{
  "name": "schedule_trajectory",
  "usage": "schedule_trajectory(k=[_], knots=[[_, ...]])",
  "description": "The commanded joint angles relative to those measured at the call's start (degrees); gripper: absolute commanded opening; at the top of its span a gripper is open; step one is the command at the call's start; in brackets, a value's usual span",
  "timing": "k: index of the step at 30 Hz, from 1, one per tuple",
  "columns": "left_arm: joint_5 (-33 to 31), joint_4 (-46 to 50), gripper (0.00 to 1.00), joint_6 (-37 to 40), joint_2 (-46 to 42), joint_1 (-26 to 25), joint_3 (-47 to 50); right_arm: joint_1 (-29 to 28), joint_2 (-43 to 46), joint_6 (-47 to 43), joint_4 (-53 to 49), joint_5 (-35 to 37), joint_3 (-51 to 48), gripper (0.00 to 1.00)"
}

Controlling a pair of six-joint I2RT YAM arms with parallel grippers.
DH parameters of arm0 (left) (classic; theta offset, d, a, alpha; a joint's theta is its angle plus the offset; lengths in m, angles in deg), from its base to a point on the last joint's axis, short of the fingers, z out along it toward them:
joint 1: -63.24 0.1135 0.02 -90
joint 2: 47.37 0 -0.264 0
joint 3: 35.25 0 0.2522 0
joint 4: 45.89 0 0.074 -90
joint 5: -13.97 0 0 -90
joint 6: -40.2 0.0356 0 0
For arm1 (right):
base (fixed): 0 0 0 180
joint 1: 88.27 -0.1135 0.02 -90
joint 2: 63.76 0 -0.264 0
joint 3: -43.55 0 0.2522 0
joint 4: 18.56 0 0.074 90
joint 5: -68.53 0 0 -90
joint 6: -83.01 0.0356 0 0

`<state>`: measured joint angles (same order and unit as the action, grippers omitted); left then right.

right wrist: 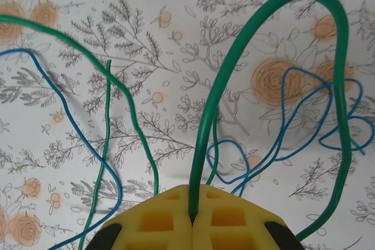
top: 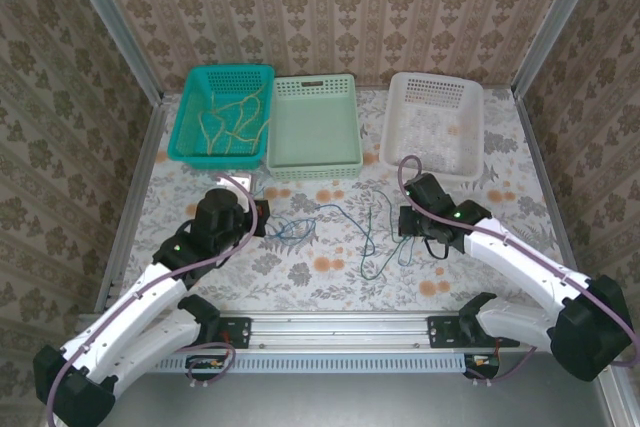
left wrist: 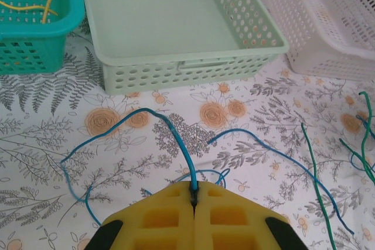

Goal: Untangle the cables

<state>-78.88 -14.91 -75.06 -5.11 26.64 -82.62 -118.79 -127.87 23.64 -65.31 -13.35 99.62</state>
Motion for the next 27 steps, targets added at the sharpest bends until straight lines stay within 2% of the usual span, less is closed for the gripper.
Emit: schedule_trajectory(k=[1,3,4,5,6,7,8,10,15,21,27], knots=[[1.8,0.3,0.00,1.3,-0.5,0.4,-1.1,0.1,-1.7,0.9,1.9,-3.9,-1.5,0.00],[2.5,0.3,0.00,1.3,-0.3,0.4,-1.7,0.0,-2.8,1.0,1.9,-4.3,-1.6,0.00],[2.8,0.2,0.00,1.3,-0.2,0.4,-2.0,0.0,-3.2,1.1,1.9,-4.2,-1.7,0.07],[3.0,0.1,0.00,1.2,-0.1,0.4,-2.2,0.0,-3.7,1.0,1.9,-4.2,-1.7,0.20],[3.5,-0.2,0.00,1.1,-0.1,0.4,-2.3,0.0,-4.1,0.6,1.9,-4.5,-1.5,0.42],[4.0,-0.5,0.00,1.0,0.1,0.3,-2.5,-0.1,-4.5,0.3,1.9,-4.8,-1.2,0.59],[4.4,-0.7,0.00,0.9,0.1,0.3,-2.7,-0.2,-4.7,0.1,1.7,-4.9,-0.7,0.62],[4.7,-0.9,0.00,0.5,0.3,0.1,-3.2,-0.7,-4.4,-0.8,1.3,-5.8,0.0,0.63],[5.2,-1.3,0.00,-1.6,-0.1,0.1,-4.6,-1.2,-3.1,-2.1,0.0,-6.9,1.4,0.74],[6.8,0.6,0.00,-3.5,-0.8,0.1,-9.2,-2.8,-1.0,-2.2,-1.0,-6.8,1.6,0.75],[8.2,2.1,0.00,-5.4,-0.5,-0.6,-13.1,-6.9,0.0,-2.7,-0.3,-3.9,1.5,0.74]])
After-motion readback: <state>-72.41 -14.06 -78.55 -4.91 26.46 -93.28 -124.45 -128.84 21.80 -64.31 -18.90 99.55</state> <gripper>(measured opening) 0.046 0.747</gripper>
